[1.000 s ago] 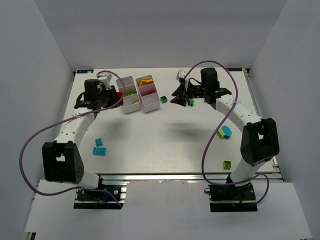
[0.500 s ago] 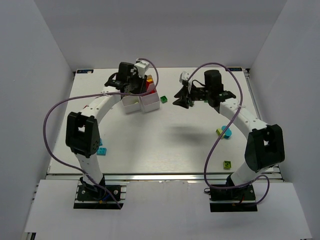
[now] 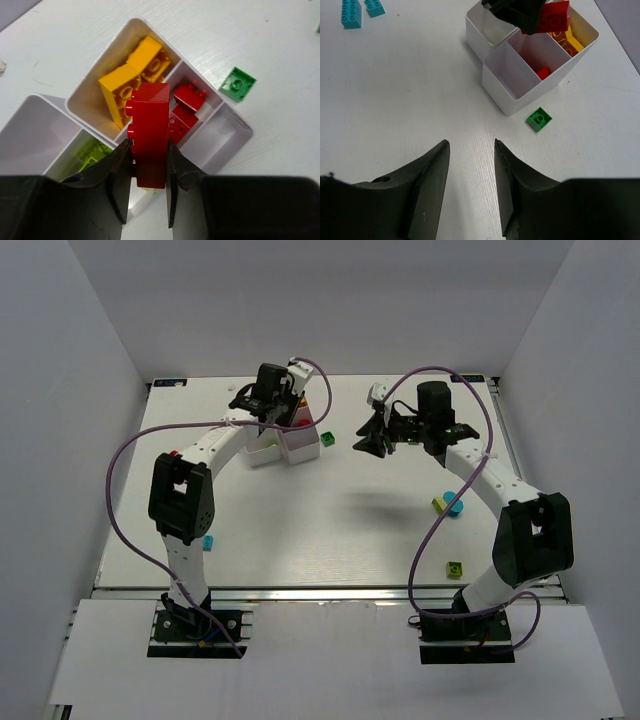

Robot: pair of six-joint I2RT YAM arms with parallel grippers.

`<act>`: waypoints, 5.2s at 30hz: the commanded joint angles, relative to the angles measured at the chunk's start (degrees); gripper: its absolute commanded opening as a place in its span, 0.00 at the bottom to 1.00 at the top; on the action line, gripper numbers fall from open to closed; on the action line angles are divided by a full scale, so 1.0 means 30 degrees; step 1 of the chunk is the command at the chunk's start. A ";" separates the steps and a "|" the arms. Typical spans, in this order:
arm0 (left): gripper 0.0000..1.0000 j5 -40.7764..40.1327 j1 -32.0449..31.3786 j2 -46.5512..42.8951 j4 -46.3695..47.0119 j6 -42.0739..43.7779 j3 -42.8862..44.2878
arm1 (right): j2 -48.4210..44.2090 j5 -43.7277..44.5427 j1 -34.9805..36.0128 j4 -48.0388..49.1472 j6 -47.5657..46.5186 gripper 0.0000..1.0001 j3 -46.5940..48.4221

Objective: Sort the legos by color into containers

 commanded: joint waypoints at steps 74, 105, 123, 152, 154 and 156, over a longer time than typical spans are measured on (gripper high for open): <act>0.87 -0.1754 1.2224 -0.0830 0.3981 -0.0842 -0.7752 | 0.0793 -0.1138 -0.0900 -0.0095 0.0271 0.50 0.0545; 0.13 -0.1173 1.2253 -0.0383 0.4629 -0.2450 -0.7658 | 0.0824 -0.0875 -0.1721 -0.0007 0.0771 0.49 0.0721; 0.00 0.8289 0.7984 -1.1407 0.7614 -0.8663 -1.2825 | -0.0583 -0.1284 -0.1750 0.0462 0.1502 0.23 -0.0275; 0.00 0.9434 0.0768 0.1073 1.3037 -0.4122 -0.2421 | -0.1962 -0.1021 -0.2131 0.0404 0.0888 0.12 -0.1769; 0.00 0.9494 0.0768 0.1541 1.2977 -0.4092 -0.2098 | -0.1903 -0.1021 -0.2102 0.0316 0.0887 0.12 -0.1682; 0.00 0.9494 0.0798 0.1690 1.3182 -0.4063 -0.2068 | -0.1844 -0.1021 -0.2131 0.0228 0.0800 0.12 -0.1681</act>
